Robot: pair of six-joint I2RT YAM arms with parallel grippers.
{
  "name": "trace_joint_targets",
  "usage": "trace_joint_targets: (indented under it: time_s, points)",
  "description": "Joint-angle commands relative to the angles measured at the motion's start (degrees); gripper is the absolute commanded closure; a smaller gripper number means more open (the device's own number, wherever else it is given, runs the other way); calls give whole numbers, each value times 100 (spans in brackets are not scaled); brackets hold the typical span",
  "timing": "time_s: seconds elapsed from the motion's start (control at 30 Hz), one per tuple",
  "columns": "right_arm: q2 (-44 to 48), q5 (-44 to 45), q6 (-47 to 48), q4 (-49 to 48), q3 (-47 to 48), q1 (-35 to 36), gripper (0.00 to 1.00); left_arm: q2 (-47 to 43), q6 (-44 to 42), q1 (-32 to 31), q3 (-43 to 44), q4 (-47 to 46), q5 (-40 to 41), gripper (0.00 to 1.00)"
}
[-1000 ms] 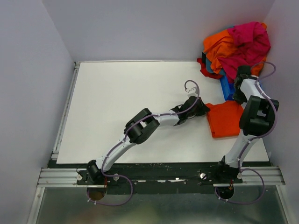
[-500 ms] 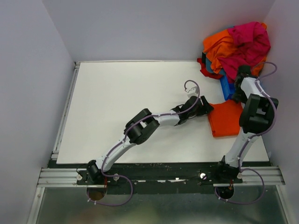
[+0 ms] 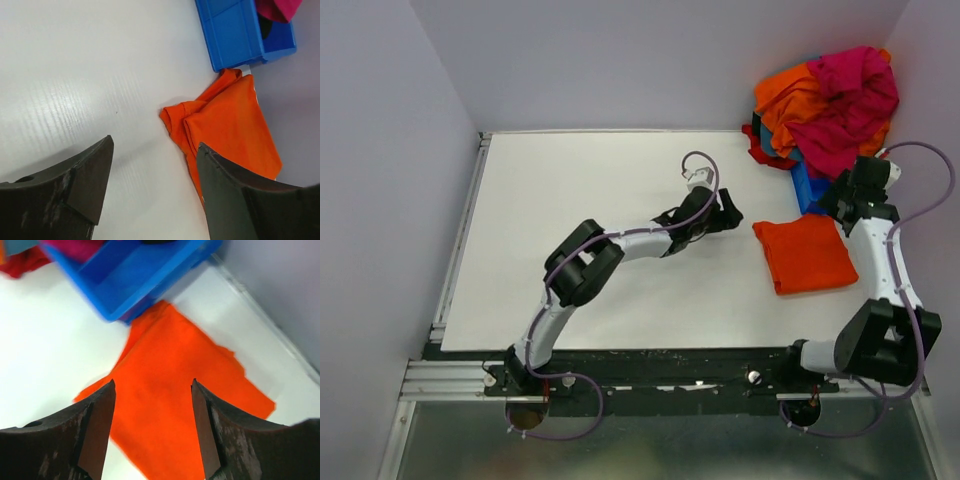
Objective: Fold and stack the t-shirts
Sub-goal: Put the neatly folded tshirt into the corner of the board with both arms
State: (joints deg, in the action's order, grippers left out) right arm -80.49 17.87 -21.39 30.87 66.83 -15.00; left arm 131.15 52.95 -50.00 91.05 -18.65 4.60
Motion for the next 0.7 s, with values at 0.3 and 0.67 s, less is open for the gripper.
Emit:
trace_joint_targets:
  time_s: [0.3,0.67]
  points:
    - [2115,-1297,143,-1373,-1356,1979,36,-3963,-1585,-27,-2915,626,1894,12]
    - [3143,-2726,-120,-2058,-2023,3223,0,-7048,-2175,42,-4779,2181,3195,1]
